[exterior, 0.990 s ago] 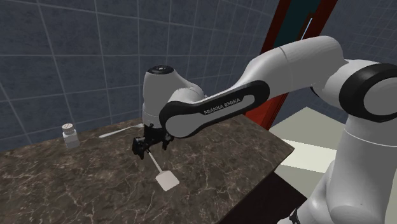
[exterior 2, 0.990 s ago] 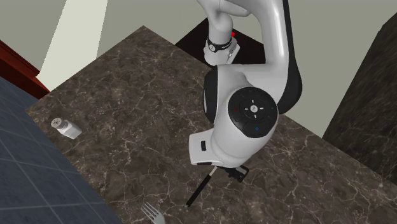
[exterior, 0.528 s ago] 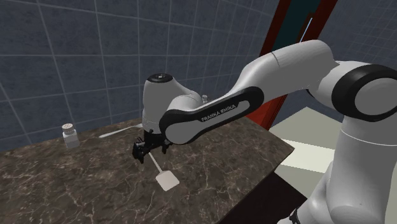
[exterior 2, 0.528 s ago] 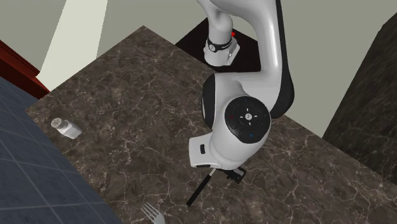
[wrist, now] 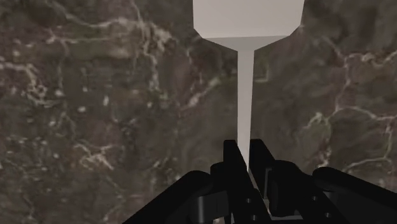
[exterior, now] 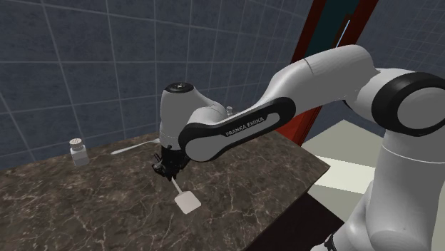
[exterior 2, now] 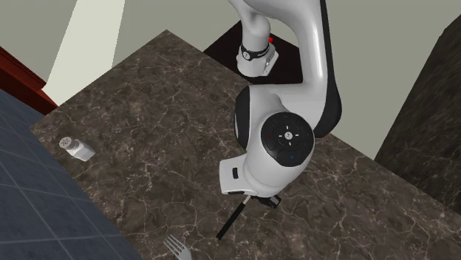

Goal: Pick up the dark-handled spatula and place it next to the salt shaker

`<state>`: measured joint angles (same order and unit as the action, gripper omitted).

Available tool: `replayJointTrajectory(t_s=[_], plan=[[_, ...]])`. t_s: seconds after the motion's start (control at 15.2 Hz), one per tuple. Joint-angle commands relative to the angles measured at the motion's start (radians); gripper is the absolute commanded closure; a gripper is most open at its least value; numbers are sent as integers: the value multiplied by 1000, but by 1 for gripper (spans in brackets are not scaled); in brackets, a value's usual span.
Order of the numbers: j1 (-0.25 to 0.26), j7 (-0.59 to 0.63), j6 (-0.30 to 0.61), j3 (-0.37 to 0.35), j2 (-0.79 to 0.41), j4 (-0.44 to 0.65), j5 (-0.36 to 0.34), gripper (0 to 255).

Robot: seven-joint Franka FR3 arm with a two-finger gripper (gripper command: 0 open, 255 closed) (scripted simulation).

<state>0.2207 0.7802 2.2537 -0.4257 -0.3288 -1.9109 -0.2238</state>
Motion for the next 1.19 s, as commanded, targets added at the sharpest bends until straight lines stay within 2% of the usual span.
replayJointTrajectory(t_s=[0.0, 0.33, 1.12], plan=[[0, 0, 0, 0, 0, 0, 0, 255], [0, 0, 0, 0, 0, 0, 0, 255], [-13, -37, -136, -18, 74, 70, 50, 255]])
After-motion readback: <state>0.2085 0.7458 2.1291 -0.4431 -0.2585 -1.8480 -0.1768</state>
